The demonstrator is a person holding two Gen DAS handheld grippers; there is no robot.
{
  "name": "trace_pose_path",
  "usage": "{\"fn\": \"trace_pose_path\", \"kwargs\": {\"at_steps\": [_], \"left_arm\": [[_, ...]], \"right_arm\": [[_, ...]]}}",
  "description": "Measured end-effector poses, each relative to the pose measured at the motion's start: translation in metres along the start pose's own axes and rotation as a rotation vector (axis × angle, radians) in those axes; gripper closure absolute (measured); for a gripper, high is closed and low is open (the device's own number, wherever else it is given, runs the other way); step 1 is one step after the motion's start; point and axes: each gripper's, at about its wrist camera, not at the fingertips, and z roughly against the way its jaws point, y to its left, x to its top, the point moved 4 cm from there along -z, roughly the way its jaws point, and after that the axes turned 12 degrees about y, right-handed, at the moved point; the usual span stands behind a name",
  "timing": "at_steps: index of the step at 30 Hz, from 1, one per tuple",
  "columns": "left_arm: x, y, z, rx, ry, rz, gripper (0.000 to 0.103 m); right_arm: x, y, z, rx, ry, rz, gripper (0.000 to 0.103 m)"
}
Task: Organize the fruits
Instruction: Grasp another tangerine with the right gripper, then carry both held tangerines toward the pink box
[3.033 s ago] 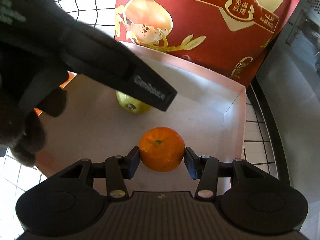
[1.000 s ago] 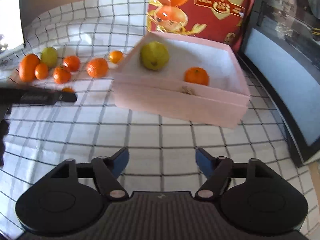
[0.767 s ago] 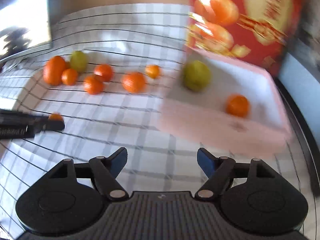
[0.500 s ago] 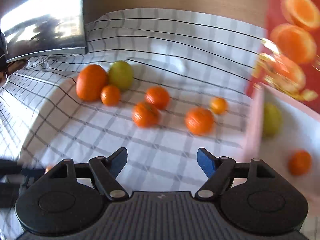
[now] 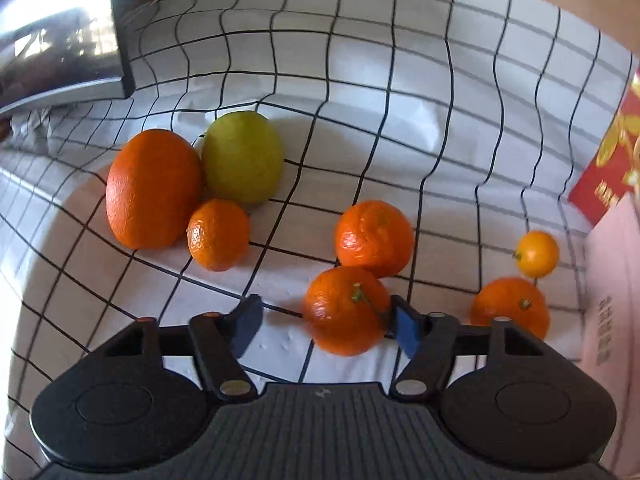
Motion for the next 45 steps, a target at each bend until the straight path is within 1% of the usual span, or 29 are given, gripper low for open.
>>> {"fn": "trace_pose_path", "kwargs": {"at_steps": [1,2,5,8,10,13,15,19,23,28,30,32,34,38,39,41,43,45], "left_arm": [[0.001,-0.001,-0.001,-0.004,0.004,-0.006,0.069],[0.001,-0.003,-0.003,-0.008,0.008,-0.012,0.069],[0.004,-0.013,-0.012,-0.026,0.022,-0.044,0.069],[0.008,-0.029,-0.022,-0.056,0.041,-0.088,0.069],[0.009,-0.044,-0.027,-0.079,0.049,-0.129,0.069],[0.01,-0.061,-0.036,-0.107,0.065,-0.181,0.069],[0.008,-0.072,-0.042,-0.12,0.078,-0.205,0.069],[0.007,-0.094,-0.057,-0.144,0.109,-0.269,0.069],[0.005,-0.118,-0.069,-0.146,0.124,-0.336,0.069],[0.001,-0.147,-0.083,-0.145,0.138,-0.418,0.069],[0.001,-0.155,-0.087,-0.139,0.138,-0.448,0.069],[0.0,-0.16,-0.089,-0.126,0.134,-0.467,0.069],[-0.002,-0.166,-0.09,-0.113,0.131,-0.485,0.069],[-0.003,-0.168,-0.09,-0.102,0.132,-0.492,0.069],[-0.003,-0.168,-0.09,-0.1,0.135,-0.494,0.069],[-0.004,-0.169,-0.091,-0.096,0.135,-0.5,0.069],[-0.004,-0.169,-0.091,-0.094,0.136,-0.49,0.069],[-0.004,-0.168,-0.091,-0.094,0.133,-0.476,0.069]], "right_arm": [[-0.001,0.0,0.002,-0.018,-0.007,0.015,0.056],[-0.002,0.0,0.006,-0.031,-0.016,0.035,0.059],[-0.01,-0.004,0.022,0.002,-0.028,0.048,0.06],[-0.025,-0.007,0.036,-0.011,-0.047,0.06,0.06],[-0.036,-0.013,0.044,0.01,-0.046,0.044,0.06],[-0.065,-0.029,0.066,0.063,-0.044,0.008,0.06],[-0.089,-0.04,0.082,0.064,-0.053,-0.007,0.06],[-0.138,-0.071,0.103,0.013,-0.054,-0.069,0.06],[-0.181,-0.101,0.112,-0.084,-0.038,-0.123,0.06],[-0.222,-0.133,0.114,-0.117,-0.017,-0.275,0.059],[-0.234,-0.141,0.114,-0.116,-0.011,-0.331,0.059],[-0.241,-0.145,0.117,-0.116,-0.022,-0.366,0.054],[-0.244,-0.147,0.119,-0.134,-0.023,-0.375,0.041],[-0.253,-0.149,0.116,-0.154,-0.005,-0.386,0.031],[-0.255,-0.148,0.114,-0.161,-0.012,-0.388,0.028],[-0.257,-0.147,0.114,-0.171,-0.013,-0.391,0.026],[-0.256,-0.146,0.112,-0.158,-0.018,-0.379,0.018],[-0.259,-0.144,0.111,-0.167,-0.034,-0.379,0.015]]}}
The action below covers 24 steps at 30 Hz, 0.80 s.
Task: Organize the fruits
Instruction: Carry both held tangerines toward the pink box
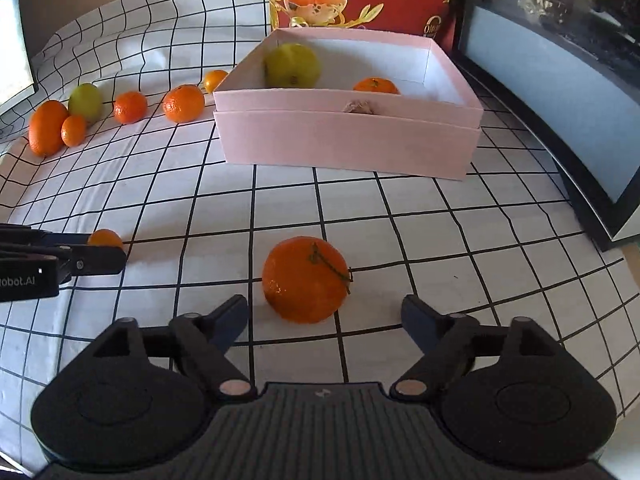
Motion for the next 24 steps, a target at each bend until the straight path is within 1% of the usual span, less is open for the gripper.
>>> {"fn": "trace_pose_path", "kwargs": {"at_steps": [2,4,10,14,15,16,20,24], "left_arm": [[0.0,0.0,0.0,0.001,0.0,0.0,0.069],[0.0,0.0,0.0,0.001,0.003,-0.001,0.069],[0.001,-0.003,-0.001,0.018,0.01,-0.006,0.068],[0.003,-0.008,-0.002,0.048,0.029,-0.041,0.067],[0.003,-0.008,-0.003,0.055,0.033,-0.051,0.067],[0.003,-0.009,-0.003,0.058,0.035,-0.055,0.067],[0.003,-0.009,-0.003,0.057,0.035,-0.059,0.067],[0.003,-0.009,-0.002,0.047,0.035,-0.057,0.067]], "right_arm": [[-0.001,0.0,-0.001,-0.003,-0.015,-0.012,0.009],[-0.004,0.001,-0.003,-0.007,-0.024,-0.014,0.0],[-0.005,0.001,-0.005,-0.014,-0.032,-0.028,0.0],[-0.004,0.0,-0.004,0.0,-0.011,0.007,0.0],[-0.003,-0.001,-0.003,0.008,-0.001,0.02,0.002],[-0.003,-0.003,-0.002,0.01,0.007,0.025,0.007],[-0.002,-0.018,0.004,-0.04,0.0,0.012,0.009],[-0.004,-0.019,0.011,-0.077,-0.026,0.05,0.012]]}}
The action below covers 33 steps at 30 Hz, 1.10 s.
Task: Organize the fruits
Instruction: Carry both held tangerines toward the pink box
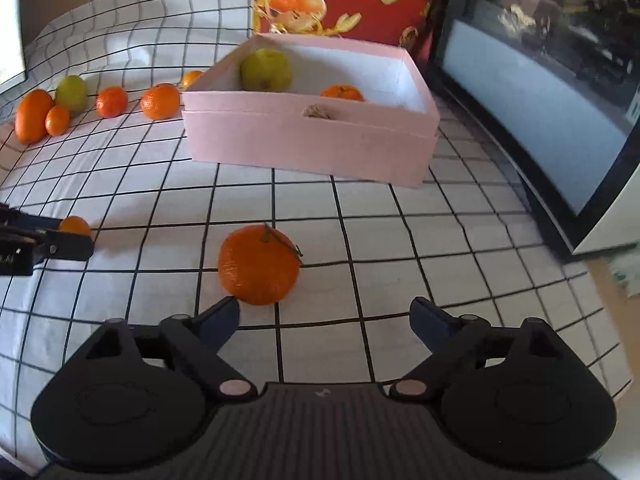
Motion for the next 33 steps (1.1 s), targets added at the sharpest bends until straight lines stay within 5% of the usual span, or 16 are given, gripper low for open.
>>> {"fn": "trace_pose_path", "kwargs": {"at_steps": [8,16,23,28,33], "left_arm": [[-0.001,0.002,0.001,-0.03,-0.008,0.001,0.066],[0.0,0.0,0.0,-0.02,-0.013,0.004,0.067],[0.004,-0.003,-0.003,0.015,-0.011,-0.021,0.069],[0.022,-0.005,-0.005,-0.1,0.017,0.046,0.069],[0.078,-0.025,0.014,-0.139,-0.089,0.02,0.069]], "right_arm": [[0.011,0.021,0.0,0.113,0.0,0.014,0.026],[0.021,0.021,-0.008,0.107,0.025,0.012,0.056],[0.019,0.019,-0.006,0.126,0.028,0.036,0.059],[0.027,0.008,0.005,0.141,-0.008,0.02,0.059],[0.069,-0.013,0.032,0.141,-0.133,0.022,0.059]]}}
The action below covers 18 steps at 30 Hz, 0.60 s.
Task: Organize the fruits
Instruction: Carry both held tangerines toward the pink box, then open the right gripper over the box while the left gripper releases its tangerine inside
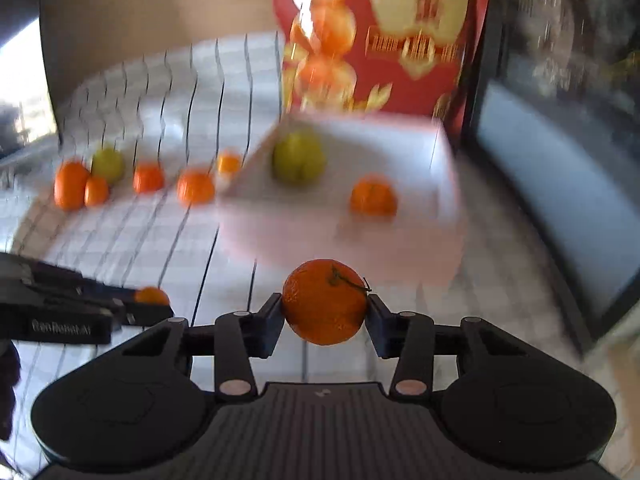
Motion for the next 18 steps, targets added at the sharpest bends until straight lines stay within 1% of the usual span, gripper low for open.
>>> {"fn": "trace_pose_path", "kwargs": {"at_steps": [4,6,8,11,14,16,18], "left_arm": [[0.056,-0.025,0.011,0.015,-0.105,-0.063,0.069],[0.078,-0.034,0.006,0.028,-0.123,-0.088,0.069],[0.095,-0.038,-0.009,0.034,-0.113,-0.076,0.069],[0.111,-0.039,-0.035,0.032,-0.083,-0.035,0.069],[0.119,-0.049,-0.07,0.061,0.012,-0.082,0.069],[0.117,-0.054,-0.076,0.074,0.022,-0.117,0.069],[0.114,-0.056,-0.069,0.06,0.002,-0.107,0.068]], "right_arm": [[0.056,-0.022,0.015,-0.006,-0.097,-0.011,0.059],[0.084,-0.035,0.017,0.011,-0.122,-0.03,0.059],[0.108,-0.048,0.012,0.013,-0.128,-0.054,0.059],[0.132,-0.063,-0.002,0.005,-0.104,-0.08,0.059],[0.144,-0.075,-0.027,0.012,-0.047,-0.086,0.059],[0.149,-0.078,-0.044,0.024,-0.007,-0.078,0.059],[0.154,-0.078,-0.061,0.032,0.027,-0.064,0.059]]}}
